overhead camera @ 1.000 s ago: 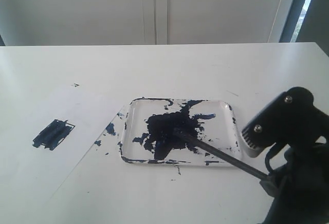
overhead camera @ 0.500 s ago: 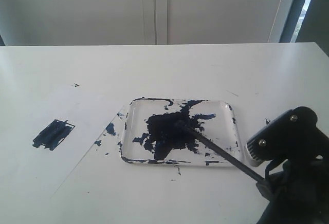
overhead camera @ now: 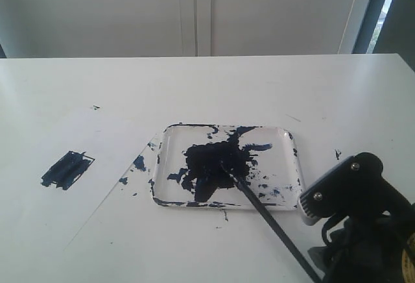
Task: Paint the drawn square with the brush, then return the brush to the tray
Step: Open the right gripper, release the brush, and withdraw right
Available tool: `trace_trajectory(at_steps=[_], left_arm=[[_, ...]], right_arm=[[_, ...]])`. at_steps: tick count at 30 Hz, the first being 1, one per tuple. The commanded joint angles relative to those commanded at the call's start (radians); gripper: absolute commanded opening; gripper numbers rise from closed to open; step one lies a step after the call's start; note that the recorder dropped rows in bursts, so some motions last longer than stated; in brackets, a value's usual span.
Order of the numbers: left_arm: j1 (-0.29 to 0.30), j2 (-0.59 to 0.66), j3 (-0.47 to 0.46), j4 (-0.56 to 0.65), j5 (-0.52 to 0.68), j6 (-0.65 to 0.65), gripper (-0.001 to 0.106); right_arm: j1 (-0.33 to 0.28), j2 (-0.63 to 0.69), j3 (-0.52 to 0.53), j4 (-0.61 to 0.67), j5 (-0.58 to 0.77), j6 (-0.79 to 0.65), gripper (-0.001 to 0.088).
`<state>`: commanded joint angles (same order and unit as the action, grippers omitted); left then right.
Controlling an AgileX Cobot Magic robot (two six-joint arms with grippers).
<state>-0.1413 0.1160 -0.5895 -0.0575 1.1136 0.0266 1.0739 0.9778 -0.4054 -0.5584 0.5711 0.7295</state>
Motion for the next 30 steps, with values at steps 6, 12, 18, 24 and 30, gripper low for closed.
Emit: trace_trajectory(at_steps=[6,12,18,24,30], left_arm=[[0.000,0.000,0.000,0.000,-0.019,0.000,0.007],[0.000,0.000,0.000,0.000,-0.140,0.000,0.007],[0.000,0.002,0.070,-0.050,-0.247,-0.001,0.007],[0.000,0.004,0.161,-0.108,-0.497,0.001,0.007],[0.000,0.084,0.244,-0.110,-0.755,0.123,0.007]], right_arm=[[0.000,-0.012,-0.015,-0.068,-0.062,0.012,0.0492],[0.000,-0.104,-0.073,-0.217,-0.104,0.020,0.0081],[0.000,-0.205,-0.093,-0.491,-0.100,0.298,0.0000],[0.000,-0.271,-0.093,-0.937,0.012,0.762,0.0000],[0.000,-0.269,-0.081,-1.186,0.009,0.917,0.0000]])
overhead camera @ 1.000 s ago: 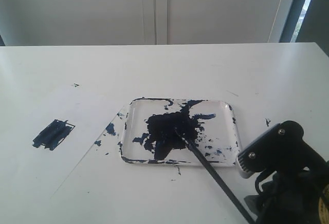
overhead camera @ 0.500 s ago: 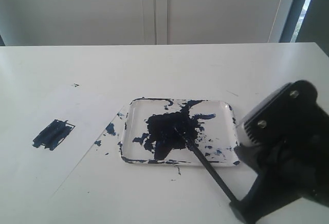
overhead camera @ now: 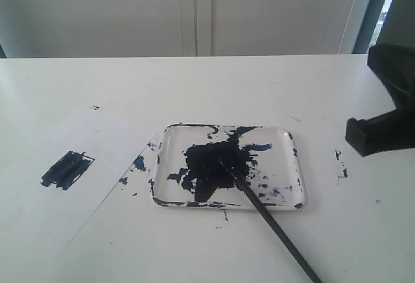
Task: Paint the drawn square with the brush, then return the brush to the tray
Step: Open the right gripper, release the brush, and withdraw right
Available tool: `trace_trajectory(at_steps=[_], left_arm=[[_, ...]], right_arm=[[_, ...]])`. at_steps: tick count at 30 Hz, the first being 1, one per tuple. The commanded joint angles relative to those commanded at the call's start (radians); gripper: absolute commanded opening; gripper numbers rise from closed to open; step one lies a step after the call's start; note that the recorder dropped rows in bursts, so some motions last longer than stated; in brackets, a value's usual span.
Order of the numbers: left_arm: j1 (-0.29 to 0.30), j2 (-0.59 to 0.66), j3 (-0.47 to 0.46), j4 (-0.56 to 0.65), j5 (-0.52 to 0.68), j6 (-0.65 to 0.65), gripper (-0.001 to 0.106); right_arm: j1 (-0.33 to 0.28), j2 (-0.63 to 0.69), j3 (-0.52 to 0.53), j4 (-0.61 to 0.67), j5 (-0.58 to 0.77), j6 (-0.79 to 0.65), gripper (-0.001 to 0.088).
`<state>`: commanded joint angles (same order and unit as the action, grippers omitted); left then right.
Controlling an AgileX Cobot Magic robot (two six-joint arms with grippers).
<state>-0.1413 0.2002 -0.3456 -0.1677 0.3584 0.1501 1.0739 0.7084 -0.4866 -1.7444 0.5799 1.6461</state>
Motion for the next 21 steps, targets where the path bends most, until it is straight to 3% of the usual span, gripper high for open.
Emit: trace_trajectory(at_steps=[6,21], left_arm=[[0.000,0.095,0.065,-0.011,-0.243,0.007,0.007],[0.000,0.091,0.065,-0.011,-0.227,0.007,0.008]], right_arm=[[0.000,0.032,0.123,0.000,-0.129,0.007,0.0000],[0.000,0.026,0.162,0.000,-0.134,0.009,0.0000]])
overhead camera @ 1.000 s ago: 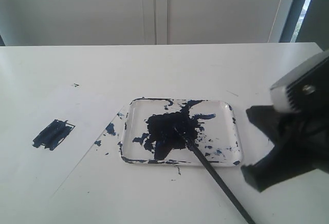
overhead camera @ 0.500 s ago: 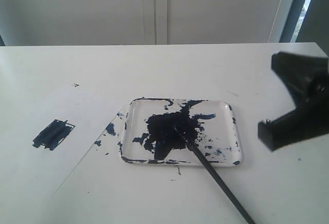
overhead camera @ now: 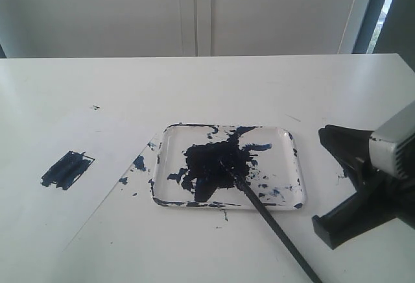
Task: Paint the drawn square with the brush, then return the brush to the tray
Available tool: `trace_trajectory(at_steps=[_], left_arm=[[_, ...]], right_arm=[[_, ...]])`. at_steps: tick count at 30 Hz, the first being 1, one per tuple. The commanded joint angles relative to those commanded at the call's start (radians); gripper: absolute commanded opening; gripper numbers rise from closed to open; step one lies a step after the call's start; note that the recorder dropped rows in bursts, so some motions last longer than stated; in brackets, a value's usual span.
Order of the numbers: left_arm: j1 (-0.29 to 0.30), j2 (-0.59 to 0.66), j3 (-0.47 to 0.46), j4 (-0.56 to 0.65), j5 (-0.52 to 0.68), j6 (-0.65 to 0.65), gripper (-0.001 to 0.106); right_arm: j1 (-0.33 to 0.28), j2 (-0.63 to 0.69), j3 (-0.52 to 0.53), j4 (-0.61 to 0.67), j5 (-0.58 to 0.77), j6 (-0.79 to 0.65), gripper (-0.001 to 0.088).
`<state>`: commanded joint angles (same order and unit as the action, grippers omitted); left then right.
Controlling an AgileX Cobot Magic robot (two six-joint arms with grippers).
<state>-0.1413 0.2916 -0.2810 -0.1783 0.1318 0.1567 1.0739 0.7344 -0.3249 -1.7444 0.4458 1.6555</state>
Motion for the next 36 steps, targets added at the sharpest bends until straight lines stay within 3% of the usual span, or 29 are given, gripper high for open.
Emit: trace_trajectory(at_steps=[7,9,12,13,16,19,20,23,26,32,36], left_arm=[[0.000,0.000,0.000,0.000,0.000,0.000,0.008],[0.000,0.000,0.000,0.000,-0.002,-0.001,0.008],[0.000,0.000,0.000,0.000,-0.005,-0.001,0.008],[0.000,0.000,0.000,0.000,-0.005,-0.001,0.008],[0.000,0.000,0.000,0.000,-0.005,-0.001,0.008],[0.000,0.000,0.000,0.000,-0.007,-0.001,0.008],[0.000,0.000,0.000,0.000,-0.007,-0.001,0.008],[0.000,0.000,0.000,0.000,-0.007,-0.001,0.008],[0.000,0.000,0.000,0.000,-0.007,-0.001,0.008],[0.000,0.000,0.000,0.000,-0.007,-0.001,0.008],[0.000,0.000,0.000,0.000,-0.009,-0.001,0.008]], right_arm=[[0.000,-0.002,0.000,0.039,0.017,0.000,0.0000],[0.000,-0.023,0.000,0.181,0.030,0.000,0.0000],[-0.033,-0.094,0.000,0.577,-0.007,0.000,0.0000],[-0.051,-0.119,0.002,0.648,-0.056,0.000,0.0000],[-0.164,-0.203,0.032,0.810,-0.338,0.000,0.0000],[-0.335,-0.266,0.075,1.042,-0.635,0.000,0.0000],[-0.397,-0.289,0.090,1.090,-0.679,0.000,0.0000],[-0.546,-0.364,0.127,1.237,-0.637,0.000,0.0000],[-0.637,-0.453,0.175,1.324,-0.635,0.000,0.0000],[-0.726,-0.633,0.278,1.536,-0.606,-0.003,0.0000],[-0.778,-0.734,0.325,1.662,-0.446,-0.003,0.0000]])
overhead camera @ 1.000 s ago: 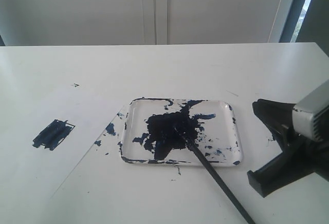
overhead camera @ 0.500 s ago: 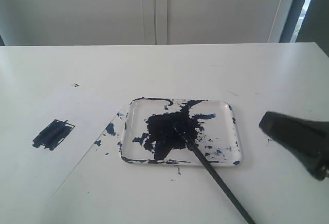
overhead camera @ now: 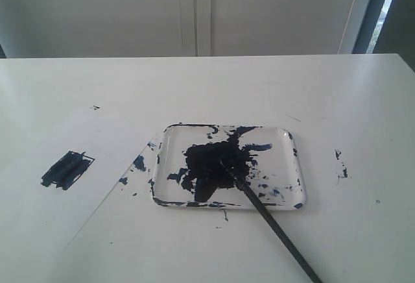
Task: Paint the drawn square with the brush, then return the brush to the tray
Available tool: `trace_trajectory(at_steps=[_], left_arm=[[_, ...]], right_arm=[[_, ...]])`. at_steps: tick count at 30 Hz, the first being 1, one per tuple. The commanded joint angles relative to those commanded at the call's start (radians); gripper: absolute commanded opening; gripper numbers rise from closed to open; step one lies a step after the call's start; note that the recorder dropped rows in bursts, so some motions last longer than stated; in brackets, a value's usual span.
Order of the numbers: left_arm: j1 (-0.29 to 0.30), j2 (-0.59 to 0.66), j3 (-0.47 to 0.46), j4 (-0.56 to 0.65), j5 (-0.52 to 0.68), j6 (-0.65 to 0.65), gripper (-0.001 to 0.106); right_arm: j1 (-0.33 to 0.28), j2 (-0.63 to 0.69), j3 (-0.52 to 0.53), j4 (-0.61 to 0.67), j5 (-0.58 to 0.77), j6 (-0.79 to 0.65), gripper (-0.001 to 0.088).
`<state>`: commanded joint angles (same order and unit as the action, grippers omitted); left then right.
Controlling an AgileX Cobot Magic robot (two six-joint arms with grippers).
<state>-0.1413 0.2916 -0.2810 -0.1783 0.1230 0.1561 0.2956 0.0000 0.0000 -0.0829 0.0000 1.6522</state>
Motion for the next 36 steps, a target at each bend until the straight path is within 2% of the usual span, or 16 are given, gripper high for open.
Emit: trace_trajectory(at_steps=[3,5,12,16,18,26,28,31,34,35,36], left_arm=[[0.000,0.000,0.000,0.000,0.000,0.002,0.008],[0.000,0.000,0.000,0.000,-0.002,0.002,0.008],[0.000,0.000,0.000,0.000,-0.002,0.002,0.008],[0.000,0.000,0.000,0.000,-0.002,0.002,0.008],[0.000,0.000,0.000,0.000,-0.002,0.002,0.008],[0.000,0.000,0.000,0.000,0.000,0.002,0.008],[0.000,0.000,0.000,0.000,0.000,0.002,0.008],[0.000,0.000,0.000,0.000,0.000,0.002,0.008],[0.000,0.000,0.000,0.000,0.000,0.002,0.008],[0.000,0.000,0.000,0.000,0.000,0.002,0.008],[0.000,0.000,0.000,0.000,0.000,0.002,0.008]], right_arm=[[-0.035,0.000,0.000,-0.004,0.069,0.000,0.0000],[-0.037,0.000,0.000,-0.037,0.073,0.000,0.0000],[-0.035,0.000,0.000,-0.431,0.112,0.000,0.0000],[-0.035,0.000,0.000,-0.401,0.126,0.000,0.0000],[-0.035,0.000,0.000,-0.401,0.167,0.000,0.0000],[-0.035,0.000,0.000,-0.416,0.184,-0.009,0.0000],[-0.035,0.000,0.000,-0.422,0.203,-0.168,0.0000],[-0.035,0.000,0.000,-0.363,0.172,-0.700,0.0000],[-0.035,0.000,0.000,-0.361,0.204,-1.065,0.0000],[-0.035,0.000,0.000,-0.361,0.231,-1.099,0.0000],[-0.035,0.000,0.000,-0.359,0.321,-1.125,0.0000]])
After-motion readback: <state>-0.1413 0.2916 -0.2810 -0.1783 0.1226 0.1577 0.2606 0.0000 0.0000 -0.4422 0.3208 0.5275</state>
